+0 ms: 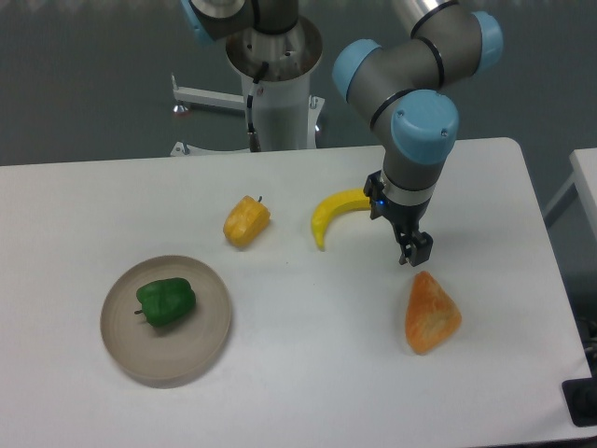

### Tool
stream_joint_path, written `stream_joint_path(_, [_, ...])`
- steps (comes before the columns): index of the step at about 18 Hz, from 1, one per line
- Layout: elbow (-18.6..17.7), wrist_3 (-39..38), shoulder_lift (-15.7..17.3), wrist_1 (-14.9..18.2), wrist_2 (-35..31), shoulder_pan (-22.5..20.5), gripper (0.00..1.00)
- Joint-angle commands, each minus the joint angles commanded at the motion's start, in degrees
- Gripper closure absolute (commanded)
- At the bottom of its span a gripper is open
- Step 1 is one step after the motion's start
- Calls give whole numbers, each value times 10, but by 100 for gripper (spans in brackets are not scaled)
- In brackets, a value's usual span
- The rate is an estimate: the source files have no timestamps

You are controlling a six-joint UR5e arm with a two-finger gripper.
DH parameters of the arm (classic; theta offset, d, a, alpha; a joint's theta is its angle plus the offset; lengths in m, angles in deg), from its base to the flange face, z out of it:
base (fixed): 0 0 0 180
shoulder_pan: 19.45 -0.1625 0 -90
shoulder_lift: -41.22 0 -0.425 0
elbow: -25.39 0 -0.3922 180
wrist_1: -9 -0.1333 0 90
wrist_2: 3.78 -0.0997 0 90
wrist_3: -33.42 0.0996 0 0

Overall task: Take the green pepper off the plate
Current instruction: 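Move the open gripper over the green pepper on the plate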

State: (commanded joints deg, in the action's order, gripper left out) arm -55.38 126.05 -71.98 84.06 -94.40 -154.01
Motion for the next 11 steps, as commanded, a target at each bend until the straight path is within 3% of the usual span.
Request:
stream_joint_path(7, [0,-9,5,3,9,5,0])
stream_joint_path(11, [-20,-56,6,1,20,46,0])
